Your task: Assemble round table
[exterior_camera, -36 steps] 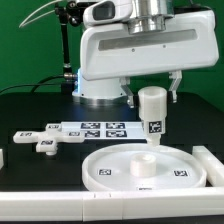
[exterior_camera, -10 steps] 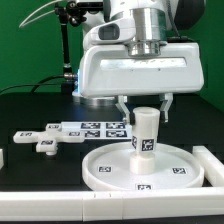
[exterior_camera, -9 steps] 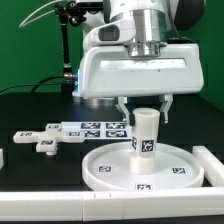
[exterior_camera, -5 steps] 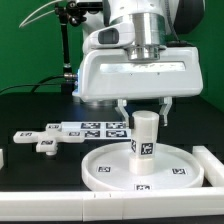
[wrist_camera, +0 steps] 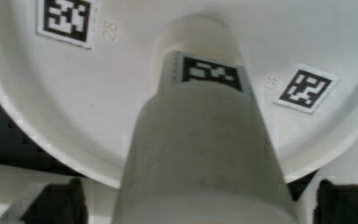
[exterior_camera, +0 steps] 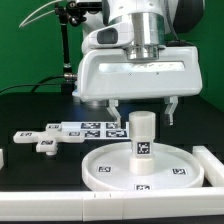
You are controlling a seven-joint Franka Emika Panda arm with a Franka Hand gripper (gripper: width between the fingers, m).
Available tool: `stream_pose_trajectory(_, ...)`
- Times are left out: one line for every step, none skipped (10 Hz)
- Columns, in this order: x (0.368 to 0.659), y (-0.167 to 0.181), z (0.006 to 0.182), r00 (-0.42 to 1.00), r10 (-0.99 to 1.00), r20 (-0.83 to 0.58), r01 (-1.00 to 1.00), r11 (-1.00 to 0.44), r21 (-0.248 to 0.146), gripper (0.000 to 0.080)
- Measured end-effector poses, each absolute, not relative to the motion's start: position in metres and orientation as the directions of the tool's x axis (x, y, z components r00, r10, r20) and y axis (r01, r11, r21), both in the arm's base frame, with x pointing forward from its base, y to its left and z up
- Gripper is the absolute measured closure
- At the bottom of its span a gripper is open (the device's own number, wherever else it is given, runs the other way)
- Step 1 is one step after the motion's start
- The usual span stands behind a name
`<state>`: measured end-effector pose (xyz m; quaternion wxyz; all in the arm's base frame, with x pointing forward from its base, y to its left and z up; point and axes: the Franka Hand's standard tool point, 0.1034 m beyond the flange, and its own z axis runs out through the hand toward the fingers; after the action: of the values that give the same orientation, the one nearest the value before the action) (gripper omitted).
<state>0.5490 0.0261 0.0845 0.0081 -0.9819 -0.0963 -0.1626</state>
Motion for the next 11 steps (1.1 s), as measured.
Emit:
stream_pose_trajectory(0.549,0.024,0.087,0.931,0.183,0.317,0.189,-0.982,0.013,0.0152)
stream_pose_trajectory(0.55,0.023,0.09,0.929,0.183,0.321,0.188,-0.982,0.014,0.0152)
stream_pose_trajectory(0.549,0.02,0.094,0.932,0.181,0.315,0.187,-0.982,0.013,0.015)
stream_pose_trajectory(0.549,0.013,0.099,0.935,0.173,0.31,0.178,-0.984,0.012,0.015)
stream_pose_trajectory(0.549,0.009,0.1,0.938,0.165,0.306,0.17,-0.985,0.01,0.015)
stream_pose_trajectory(0.548,0.011,0.098,0.938,0.169,0.303,0.174,-0.985,0.009,0.015)
stream_pose_trajectory(0.547,0.012,0.096,0.942,0.169,0.291,0.175,-0.985,0.004,0.015)
stream_pose_trajectory(0.547,0.014,0.096,0.947,0.169,0.274,0.177,-0.984,-0.005,0.015)
stream_pose_trajectory(0.547,0.013,0.095,0.947,0.169,0.275,0.176,-0.984,-0.004,0.015)
stream_pose_trajectory(0.545,0.015,0.092,0.955,0.17,0.242,0.179,-0.984,-0.017,0.015)
stream_pose_trajectory(0.541,0.02,0.089,0.973,0.163,0.164,0.173,-0.984,-0.051,0.015)
